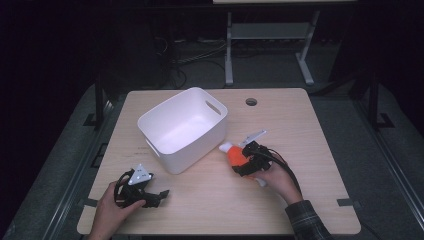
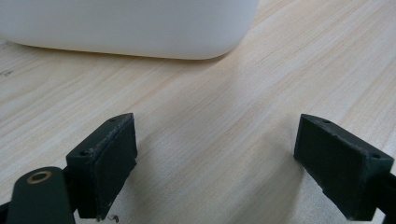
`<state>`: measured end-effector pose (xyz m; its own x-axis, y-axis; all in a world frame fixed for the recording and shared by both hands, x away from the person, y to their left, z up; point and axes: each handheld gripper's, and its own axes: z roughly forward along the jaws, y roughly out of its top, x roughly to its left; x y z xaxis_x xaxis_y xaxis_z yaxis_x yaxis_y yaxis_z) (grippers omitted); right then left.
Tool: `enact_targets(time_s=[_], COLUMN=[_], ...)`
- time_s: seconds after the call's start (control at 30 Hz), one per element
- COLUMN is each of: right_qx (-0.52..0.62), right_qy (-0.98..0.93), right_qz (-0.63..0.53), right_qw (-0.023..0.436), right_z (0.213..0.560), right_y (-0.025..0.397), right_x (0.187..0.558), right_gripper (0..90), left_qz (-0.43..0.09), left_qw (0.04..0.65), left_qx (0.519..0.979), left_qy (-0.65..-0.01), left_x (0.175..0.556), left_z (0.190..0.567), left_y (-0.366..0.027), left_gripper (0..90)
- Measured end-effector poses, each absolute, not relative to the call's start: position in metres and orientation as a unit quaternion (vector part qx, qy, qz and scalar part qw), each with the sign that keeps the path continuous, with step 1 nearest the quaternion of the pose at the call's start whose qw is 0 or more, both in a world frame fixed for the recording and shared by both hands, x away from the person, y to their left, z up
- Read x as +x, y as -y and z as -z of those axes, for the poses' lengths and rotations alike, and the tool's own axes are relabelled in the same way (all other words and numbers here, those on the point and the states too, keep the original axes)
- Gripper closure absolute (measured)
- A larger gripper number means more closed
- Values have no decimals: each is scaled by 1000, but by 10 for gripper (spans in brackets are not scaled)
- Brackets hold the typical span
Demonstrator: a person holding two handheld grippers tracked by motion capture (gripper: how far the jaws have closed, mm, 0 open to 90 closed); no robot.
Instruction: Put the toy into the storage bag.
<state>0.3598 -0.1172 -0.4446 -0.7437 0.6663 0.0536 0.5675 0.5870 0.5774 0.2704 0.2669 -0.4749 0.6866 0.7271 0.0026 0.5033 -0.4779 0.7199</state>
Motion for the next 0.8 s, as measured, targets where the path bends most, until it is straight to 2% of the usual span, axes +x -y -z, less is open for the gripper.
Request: enact_targets(time_s=[0.8], right_qx=[331], right_qy=[-883], right_qz=[-320], right_qw=[91], right_z=[410], right_y=[128], right_x=[354], right_gripper=[237], left_qz=[-156], left_qw=[359], left_qx=[845], left_qy=[-364], left_x=[270], left_z=[475], left_y=[-267], left_gripper=[124])
